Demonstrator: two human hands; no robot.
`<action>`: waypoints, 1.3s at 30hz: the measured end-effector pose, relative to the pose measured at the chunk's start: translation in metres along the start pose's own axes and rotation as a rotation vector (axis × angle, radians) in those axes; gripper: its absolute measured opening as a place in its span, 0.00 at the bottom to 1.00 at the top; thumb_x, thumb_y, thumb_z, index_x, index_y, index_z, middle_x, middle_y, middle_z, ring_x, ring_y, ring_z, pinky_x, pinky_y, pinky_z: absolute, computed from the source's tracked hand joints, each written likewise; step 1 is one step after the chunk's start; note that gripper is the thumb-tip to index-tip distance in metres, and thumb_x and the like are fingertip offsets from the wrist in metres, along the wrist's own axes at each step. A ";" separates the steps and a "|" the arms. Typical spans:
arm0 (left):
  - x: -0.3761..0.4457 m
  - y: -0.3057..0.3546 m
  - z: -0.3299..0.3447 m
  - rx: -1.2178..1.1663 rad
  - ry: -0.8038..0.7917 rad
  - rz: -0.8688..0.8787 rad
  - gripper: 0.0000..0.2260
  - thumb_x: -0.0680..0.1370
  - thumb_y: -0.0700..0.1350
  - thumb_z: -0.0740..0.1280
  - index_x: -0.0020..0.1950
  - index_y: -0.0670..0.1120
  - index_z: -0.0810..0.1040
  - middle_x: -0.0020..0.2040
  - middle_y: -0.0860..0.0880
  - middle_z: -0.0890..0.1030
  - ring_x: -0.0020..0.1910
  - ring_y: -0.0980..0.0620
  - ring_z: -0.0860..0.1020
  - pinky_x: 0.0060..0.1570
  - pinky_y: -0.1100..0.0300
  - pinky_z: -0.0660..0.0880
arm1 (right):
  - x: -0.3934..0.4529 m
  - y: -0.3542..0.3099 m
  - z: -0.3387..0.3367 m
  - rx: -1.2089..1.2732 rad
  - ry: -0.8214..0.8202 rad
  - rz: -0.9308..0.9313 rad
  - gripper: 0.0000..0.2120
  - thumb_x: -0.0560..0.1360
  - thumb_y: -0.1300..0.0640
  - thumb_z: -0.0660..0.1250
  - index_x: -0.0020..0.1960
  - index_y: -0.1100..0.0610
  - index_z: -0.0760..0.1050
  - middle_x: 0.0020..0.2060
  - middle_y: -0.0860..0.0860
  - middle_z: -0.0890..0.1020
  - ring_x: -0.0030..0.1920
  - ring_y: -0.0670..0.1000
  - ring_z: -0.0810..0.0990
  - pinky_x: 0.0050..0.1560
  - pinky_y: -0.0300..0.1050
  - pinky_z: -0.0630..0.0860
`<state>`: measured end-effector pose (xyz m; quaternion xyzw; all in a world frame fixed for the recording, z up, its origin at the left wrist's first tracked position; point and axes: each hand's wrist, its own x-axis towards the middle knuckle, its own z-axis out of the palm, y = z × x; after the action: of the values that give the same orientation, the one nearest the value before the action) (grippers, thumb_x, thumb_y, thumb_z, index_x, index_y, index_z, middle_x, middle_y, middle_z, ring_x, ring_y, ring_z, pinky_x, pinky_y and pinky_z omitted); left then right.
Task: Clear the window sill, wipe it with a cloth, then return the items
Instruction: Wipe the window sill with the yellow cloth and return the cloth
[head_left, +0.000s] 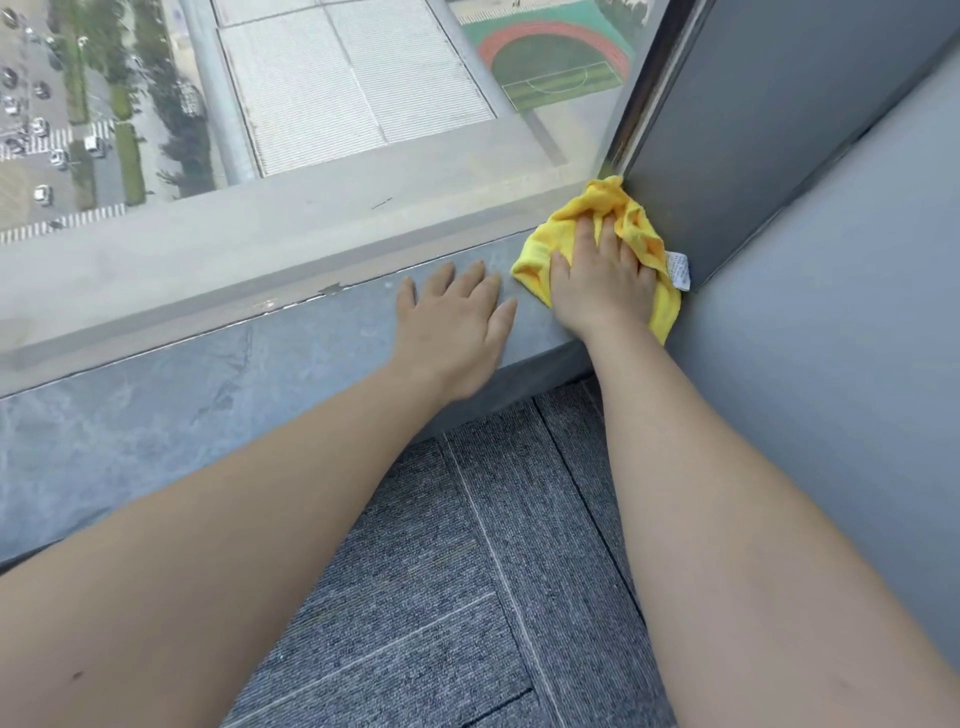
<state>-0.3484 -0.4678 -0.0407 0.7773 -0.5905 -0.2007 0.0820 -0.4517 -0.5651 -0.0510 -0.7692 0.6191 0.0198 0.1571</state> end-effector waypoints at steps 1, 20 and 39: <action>0.001 0.001 -0.001 -0.011 -0.012 -0.002 0.21 0.80 0.52 0.47 0.72 0.49 0.61 0.76 0.51 0.58 0.76 0.46 0.53 0.73 0.41 0.47 | 0.000 0.000 0.000 0.004 -0.004 0.000 0.27 0.80 0.47 0.45 0.76 0.53 0.44 0.78 0.52 0.46 0.77 0.53 0.45 0.75 0.52 0.47; -0.032 -0.008 -0.022 -0.939 0.006 -0.451 0.05 0.76 0.45 0.62 0.42 0.45 0.73 0.41 0.43 0.75 0.42 0.44 0.73 0.36 0.58 0.68 | -0.101 -0.036 0.027 0.249 -0.046 -0.300 0.22 0.79 0.55 0.51 0.73 0.48 0.59 0.77 0.47 0.56 0.77 0.49 0.49 0.74 0.48 0.47; -0.144 -0.080 -0.123 -1.119 -0.069 -0.394 0.08 0.77 0.48 0.59 0.43 0.46 0.73 0.42 0.48 0.76 0.41 0.51 0.75 0.46 0.55 0.72 | -0.201 -0.092 0.004 1.593 -0.439 0.257 0.11 0.75 0.53 0.64 0.54 0.59 0.72 0.50 0.53 0.78 0.56 0.52 0.78 0.57 0.50 0.77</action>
<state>-0.2595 -0.3208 0.0726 0.7040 -0.2417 -0.5181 0.4214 -0.4094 -0.3564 0.0102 -0.3302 0.4862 -0.2565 0.7673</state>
